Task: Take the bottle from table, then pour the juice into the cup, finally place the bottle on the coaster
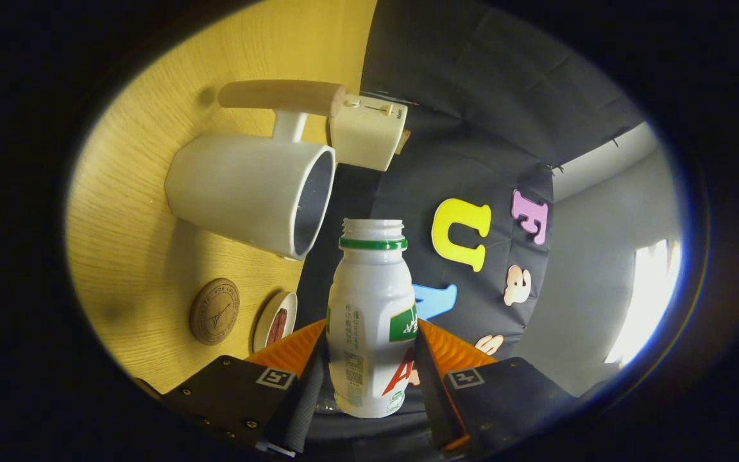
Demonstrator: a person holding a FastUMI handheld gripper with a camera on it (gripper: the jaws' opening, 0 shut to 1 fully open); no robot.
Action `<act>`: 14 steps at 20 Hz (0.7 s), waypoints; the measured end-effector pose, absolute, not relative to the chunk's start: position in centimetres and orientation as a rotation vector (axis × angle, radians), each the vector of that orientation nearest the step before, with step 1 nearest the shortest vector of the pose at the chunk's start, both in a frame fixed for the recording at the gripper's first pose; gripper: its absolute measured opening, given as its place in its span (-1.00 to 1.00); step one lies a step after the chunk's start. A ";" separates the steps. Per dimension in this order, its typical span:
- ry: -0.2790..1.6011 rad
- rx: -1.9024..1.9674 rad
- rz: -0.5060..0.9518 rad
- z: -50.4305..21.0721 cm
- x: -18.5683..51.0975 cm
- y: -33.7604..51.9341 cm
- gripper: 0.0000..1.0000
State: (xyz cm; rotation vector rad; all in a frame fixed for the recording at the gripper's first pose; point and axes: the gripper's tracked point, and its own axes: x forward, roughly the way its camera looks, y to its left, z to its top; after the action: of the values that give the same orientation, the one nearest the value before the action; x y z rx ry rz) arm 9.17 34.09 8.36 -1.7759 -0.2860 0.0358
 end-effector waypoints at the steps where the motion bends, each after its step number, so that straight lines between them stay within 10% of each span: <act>1: -0.288 -1.747 0.042 8.4 9.2 34.0 0.42; 14: -0.121 -1.385 0.117 8.0 10.0 31.1 0.42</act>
State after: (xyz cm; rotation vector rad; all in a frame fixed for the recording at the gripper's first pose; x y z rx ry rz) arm 9.96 31.13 8.04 -1.3855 -0.1207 0.1168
